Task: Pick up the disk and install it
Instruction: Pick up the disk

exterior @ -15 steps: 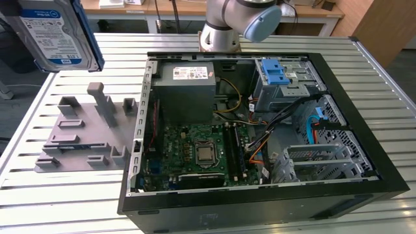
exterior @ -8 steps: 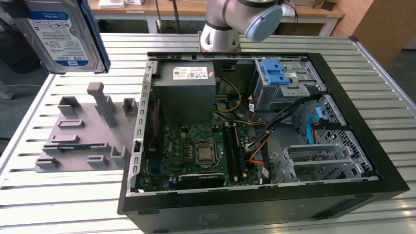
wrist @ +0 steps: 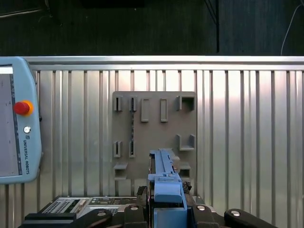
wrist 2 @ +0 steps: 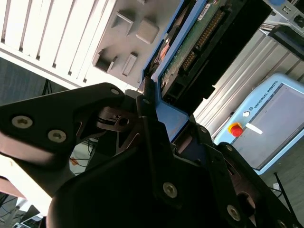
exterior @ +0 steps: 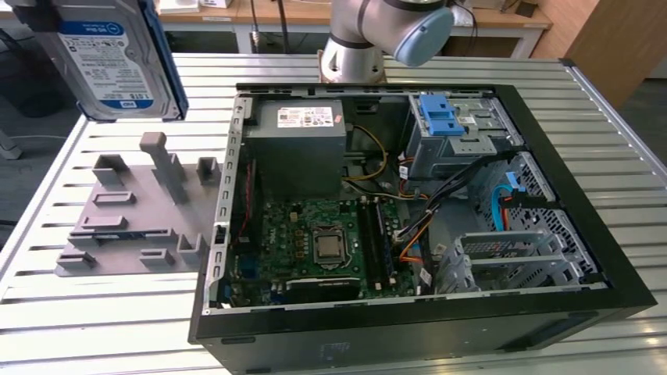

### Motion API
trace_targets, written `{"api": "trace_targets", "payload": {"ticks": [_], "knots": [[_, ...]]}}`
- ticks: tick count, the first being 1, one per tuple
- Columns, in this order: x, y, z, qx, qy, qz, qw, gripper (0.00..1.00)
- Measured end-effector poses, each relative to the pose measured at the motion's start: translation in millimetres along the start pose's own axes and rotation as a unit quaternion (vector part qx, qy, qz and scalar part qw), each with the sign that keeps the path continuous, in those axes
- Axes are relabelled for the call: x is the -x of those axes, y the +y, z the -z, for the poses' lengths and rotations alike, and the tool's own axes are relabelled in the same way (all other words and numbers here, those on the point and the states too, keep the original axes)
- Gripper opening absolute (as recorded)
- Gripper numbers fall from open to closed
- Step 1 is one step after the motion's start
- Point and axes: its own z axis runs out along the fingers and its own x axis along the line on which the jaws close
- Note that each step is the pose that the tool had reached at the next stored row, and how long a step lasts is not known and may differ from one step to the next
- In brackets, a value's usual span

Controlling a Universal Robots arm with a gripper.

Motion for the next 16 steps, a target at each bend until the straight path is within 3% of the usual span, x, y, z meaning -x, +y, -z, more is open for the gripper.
{"api": "trace_targets", "payload": {"ticks": [16], "knots": [[-8.3,-27.0,0.1,0.0001,0.0000,0.000,1.0000,0.36]]}}
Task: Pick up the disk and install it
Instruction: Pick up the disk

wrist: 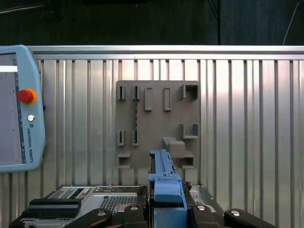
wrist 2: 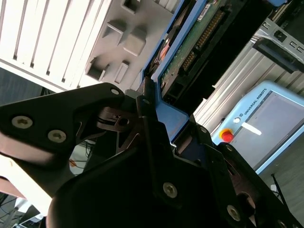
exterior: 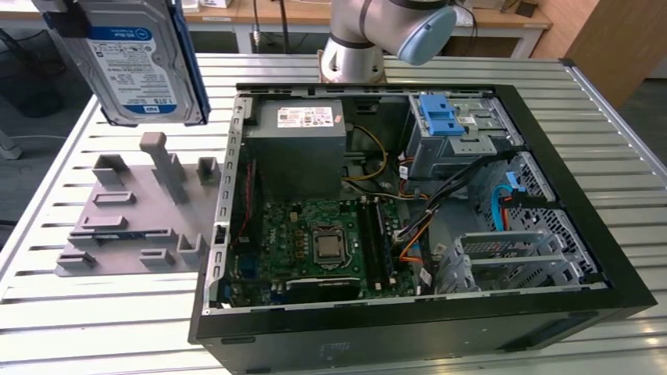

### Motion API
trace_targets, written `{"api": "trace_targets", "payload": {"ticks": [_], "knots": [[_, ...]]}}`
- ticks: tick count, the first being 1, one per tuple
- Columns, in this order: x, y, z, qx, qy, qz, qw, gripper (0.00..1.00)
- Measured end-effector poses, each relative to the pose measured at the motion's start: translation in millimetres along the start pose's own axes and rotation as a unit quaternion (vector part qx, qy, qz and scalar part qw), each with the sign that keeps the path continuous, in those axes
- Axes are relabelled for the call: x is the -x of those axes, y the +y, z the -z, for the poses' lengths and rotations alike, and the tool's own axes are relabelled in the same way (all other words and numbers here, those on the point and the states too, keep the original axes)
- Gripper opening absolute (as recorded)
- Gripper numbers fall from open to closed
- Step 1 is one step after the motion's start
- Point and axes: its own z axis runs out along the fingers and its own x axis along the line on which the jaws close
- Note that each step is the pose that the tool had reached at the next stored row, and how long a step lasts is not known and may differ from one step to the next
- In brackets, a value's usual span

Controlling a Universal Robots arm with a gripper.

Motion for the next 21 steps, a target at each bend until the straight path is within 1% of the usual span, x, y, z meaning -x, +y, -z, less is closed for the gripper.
{"api": "trace_targets", "payload": {"ticks": [12,17,21], "knots": [[-3.9,-19.6,0.0,0.0000,0.0000,0.000,1.0000,0.36],[-4.6,-24.8,0.0,0.0000,0.0000,0.000,1.0000,0.36],[-5.1,-30.3,0.0,0.0000,-0.0001,0.000,1.0000,0.36]]}}
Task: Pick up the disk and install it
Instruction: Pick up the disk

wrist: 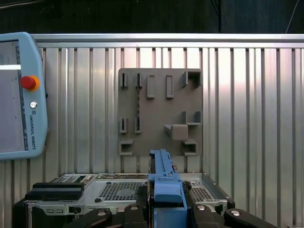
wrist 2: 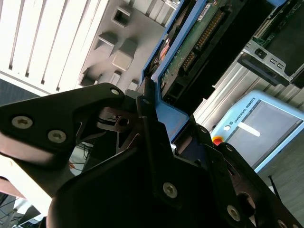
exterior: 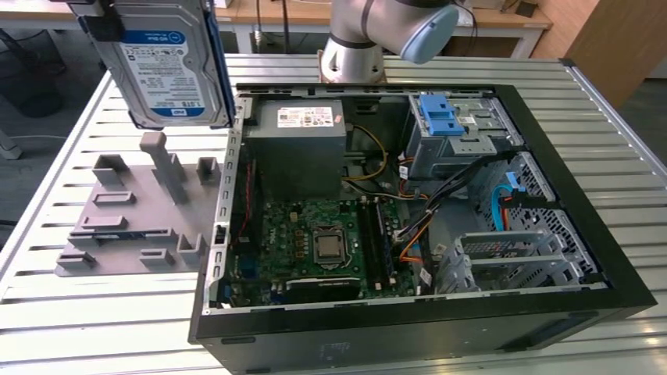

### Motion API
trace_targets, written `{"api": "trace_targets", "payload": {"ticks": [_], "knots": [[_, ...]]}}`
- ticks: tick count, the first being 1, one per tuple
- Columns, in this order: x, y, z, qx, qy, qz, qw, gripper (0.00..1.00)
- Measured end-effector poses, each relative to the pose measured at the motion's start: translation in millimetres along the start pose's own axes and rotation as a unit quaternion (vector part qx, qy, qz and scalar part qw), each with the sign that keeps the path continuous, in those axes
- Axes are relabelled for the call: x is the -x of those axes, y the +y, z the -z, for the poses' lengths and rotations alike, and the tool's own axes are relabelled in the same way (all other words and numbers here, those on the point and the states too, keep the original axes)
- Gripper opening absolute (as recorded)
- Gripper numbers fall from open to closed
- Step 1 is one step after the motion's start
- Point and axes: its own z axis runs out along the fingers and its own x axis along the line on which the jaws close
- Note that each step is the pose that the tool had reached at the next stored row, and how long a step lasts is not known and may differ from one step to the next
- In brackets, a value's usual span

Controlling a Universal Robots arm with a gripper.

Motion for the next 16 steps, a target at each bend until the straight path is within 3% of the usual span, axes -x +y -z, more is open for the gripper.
{"api": "trace_targets", "payload": {"ticks": [16], "knots": [[-1.2,-22.4,0.0,0.0000,-0.0006,0.000,1.0000,0.36]]}}
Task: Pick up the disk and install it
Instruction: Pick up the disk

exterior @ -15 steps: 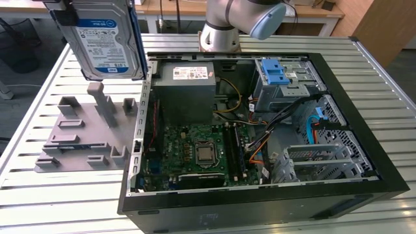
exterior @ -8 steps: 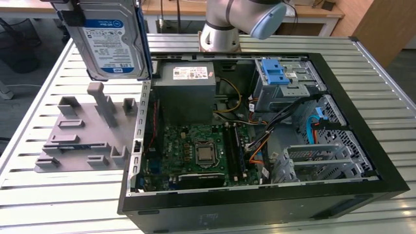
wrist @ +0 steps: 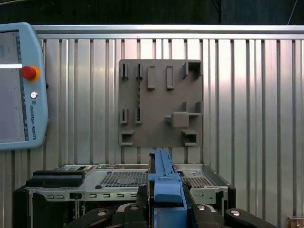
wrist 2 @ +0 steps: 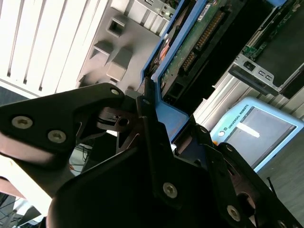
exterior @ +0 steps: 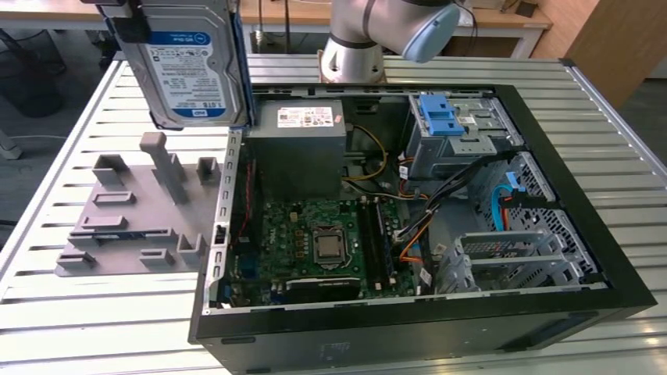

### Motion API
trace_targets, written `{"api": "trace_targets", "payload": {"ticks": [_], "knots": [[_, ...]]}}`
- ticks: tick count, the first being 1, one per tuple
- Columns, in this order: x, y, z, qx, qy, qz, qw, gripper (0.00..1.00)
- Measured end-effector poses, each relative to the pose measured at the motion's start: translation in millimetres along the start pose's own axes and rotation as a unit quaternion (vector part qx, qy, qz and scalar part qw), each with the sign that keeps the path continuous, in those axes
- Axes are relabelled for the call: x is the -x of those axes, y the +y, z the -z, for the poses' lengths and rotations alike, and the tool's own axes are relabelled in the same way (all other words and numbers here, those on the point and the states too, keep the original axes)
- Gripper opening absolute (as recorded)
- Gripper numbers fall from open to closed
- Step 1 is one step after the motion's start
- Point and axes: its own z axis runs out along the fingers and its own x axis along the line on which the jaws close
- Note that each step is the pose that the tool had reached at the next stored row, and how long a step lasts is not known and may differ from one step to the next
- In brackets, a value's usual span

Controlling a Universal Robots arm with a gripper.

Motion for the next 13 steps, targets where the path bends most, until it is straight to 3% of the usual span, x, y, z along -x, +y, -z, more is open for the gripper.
{"api": "trace_targets", "payload": {"ticks": [13], "knots": [[-1.4,-21.0,0.1,0.0001,0.0000,0.000,1.0000,0.36]]}}
